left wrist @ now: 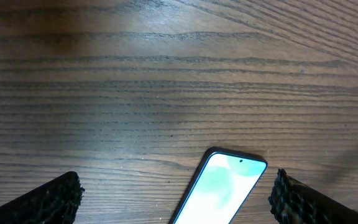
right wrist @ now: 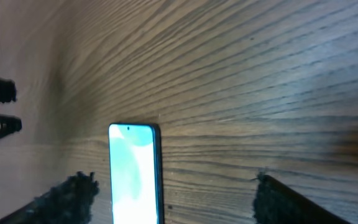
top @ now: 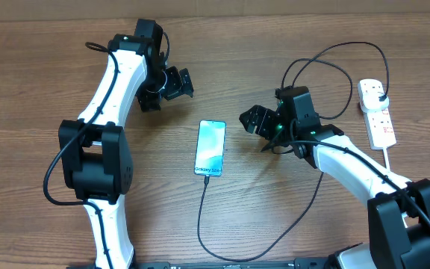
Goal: Plug charger to phone and switch on socket
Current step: 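Move the right gripper right toward the white power strip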
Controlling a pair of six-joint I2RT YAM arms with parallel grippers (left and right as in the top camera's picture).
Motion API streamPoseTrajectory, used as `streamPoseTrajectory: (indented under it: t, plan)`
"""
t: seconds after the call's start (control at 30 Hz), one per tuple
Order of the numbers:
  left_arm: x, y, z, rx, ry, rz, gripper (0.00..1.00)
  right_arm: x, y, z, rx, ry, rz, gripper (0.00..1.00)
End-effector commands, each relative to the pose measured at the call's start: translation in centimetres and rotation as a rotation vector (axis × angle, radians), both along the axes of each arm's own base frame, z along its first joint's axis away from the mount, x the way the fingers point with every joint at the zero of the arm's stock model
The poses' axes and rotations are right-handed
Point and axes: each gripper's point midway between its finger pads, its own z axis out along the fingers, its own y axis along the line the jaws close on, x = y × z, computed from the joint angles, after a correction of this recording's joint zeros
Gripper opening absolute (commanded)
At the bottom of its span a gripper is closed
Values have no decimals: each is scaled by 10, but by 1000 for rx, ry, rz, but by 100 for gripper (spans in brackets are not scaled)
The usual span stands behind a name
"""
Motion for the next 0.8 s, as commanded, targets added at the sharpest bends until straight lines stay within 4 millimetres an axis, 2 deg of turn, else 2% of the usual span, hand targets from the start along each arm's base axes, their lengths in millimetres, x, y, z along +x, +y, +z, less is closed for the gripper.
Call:
streamPoseTrajectory:
  t: [0.0,0.17,0.2,0.3,0.37,0.43,0.53,0.63,0.77]
  plan:
    - [3,0,8,9,-29,-14,100,5,-8,1,-33,-17,-27,79]
    - [3,0,8,9,-29,-14,99,3,-12,1,-47,-6,-36,80]
    - [3,0,8,9,-29,-14,99,2,-12,3,-49,0,-35,84]
    - [3,0,8,9,-29,-14,100,-4,-15,14,-61,31,-37,90]
    - [3,0,8,9,-29,-14,100,-11,-19,32,-81,72,-42,96]
    - [3,0,8,9,-29,-14,100,-17,-26,45,-115,104,-56,99]
    - [3,0,8,9,-29,-14,100,-24,-40,55,-184,134,-90,100]
    - [3,0,8,9,-29,-14,100,-31,-60,61,-286,160,-140,100]
    - [3,0,8,9,-29,-14,100,-32,-77,61,-351,170,-212,100]
